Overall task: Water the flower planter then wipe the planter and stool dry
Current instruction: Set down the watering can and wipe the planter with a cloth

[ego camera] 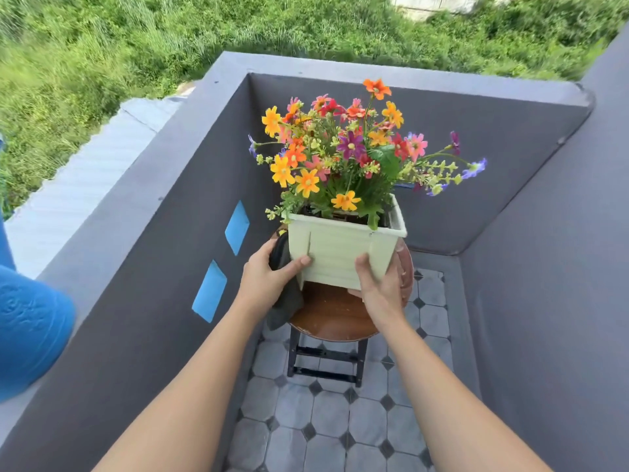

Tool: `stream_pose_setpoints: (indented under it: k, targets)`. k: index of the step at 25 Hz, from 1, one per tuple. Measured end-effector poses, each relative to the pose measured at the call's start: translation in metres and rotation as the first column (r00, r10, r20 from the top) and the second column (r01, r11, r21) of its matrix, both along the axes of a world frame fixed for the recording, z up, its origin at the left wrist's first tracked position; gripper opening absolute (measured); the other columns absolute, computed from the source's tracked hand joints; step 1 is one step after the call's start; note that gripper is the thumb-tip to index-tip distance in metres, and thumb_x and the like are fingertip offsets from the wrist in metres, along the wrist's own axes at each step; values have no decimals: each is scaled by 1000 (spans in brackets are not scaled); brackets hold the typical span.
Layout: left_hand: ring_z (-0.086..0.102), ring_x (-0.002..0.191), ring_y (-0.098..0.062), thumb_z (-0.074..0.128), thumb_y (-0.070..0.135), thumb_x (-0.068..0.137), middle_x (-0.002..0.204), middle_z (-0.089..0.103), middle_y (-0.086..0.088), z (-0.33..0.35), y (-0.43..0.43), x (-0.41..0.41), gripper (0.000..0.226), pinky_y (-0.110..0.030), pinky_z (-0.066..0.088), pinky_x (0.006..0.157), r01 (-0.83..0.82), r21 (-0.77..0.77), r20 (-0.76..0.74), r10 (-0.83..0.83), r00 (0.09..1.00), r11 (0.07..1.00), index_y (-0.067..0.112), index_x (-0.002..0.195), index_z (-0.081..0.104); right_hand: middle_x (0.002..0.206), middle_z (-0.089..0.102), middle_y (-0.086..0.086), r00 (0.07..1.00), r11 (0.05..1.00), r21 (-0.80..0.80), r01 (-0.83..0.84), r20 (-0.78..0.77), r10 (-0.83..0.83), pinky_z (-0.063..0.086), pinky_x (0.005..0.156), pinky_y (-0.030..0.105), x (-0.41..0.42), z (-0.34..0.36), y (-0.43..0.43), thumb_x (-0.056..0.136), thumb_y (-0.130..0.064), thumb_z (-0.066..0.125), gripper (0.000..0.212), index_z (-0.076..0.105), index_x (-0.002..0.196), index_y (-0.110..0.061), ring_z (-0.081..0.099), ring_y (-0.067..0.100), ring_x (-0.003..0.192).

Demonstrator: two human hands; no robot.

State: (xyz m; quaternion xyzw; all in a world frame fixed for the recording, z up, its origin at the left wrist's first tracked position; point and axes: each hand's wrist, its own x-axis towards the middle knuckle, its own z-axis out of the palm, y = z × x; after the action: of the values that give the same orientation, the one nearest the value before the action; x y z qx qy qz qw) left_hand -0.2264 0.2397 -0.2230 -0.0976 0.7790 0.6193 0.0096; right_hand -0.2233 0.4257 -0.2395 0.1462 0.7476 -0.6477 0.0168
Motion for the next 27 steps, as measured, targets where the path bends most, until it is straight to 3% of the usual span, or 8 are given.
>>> stream_pose_setpoints:
  k: [4,8,10,12,16,20,24,27]
  targets:
    - [63,77,-6,65,27,87,84,69,9,14,9,7,14,-17,50,63,-57,201,-22,63,998,978,19,97,68,119,61,-20,999,984,-172,41,9,-40,51,95,52,1,12,-1,66,-77,59,42,49,104,-63,59,12,116]
    - [64,91,-5,47,34,96,100,68,3,49,25,6,22,-25,53,81,-321,416,-49,373,926,851,25,99,68,102,58,-24,995,986,-167,28,-86,-43,47,73,1,1,45,2,92,-35,55,32,50,122,-23,57,-18,90]
    - [55,117,-4,36,41,99,127,60,3,80,35,3,45,-28,41,103,-269,280,-121,312,942,922,16,132,52,106,62,-16,991,993,-116,-16,-138,0,47,81,4,1,68,3,91,-34,55,39,52,125,-16,56,-21,90]
    - [52,97,18,30,41,100,116,57,19,96,46,4,51,-10,36,86,-223,28,-208,224,952,974,23,148,27,111,63,-14,987,993,-100,-59,-157,43,47,89,11,2,88,2,87,-41,56,45,51,127,-20,56,-20,92]
    - [61,100,-20,37,40,96,146,38,-17,79,54,32,31,-23,38,67,-245,-454,-407,45,912,856,30,124,47,120,63,-16,979,995,-70,-70,-195,55,44,102,31,-8,123,-1,73,-69,57,75,42,136,-32,58,-2,110]
    - [36,137,-23,44,28,97,159,1,11,96,52,30,38,-44,44,99,-324,-380,-537,79,840,866,31,134,49,111,60,-24,969,996,-2,-92,-229,89,41,98,24,-7,149,-1,74,-60,56,76,36,141,-30,56,-7,107]
    - [31,131,-56,49,6,92,156,16,4,134,52,13,39,-70,43,85,-488,-582,-651,-12,759,650,21,128,45,105,60,-26,967,997,24,-71,-242,75,44,93,24,4,159,-15,73,-61,53,77,35,142,-33,60,1,104]
    - [44,119,-52,43,12,86,150,34,0,121,44,37,39,-73,40,83,-510,-739,-640,-224,735,441,27,121,46,98,60,-24,961,996,55,-65,-267,77,43,75,5,4,168,-23,73,-61,51,76,37,141,-31,59,2,94]
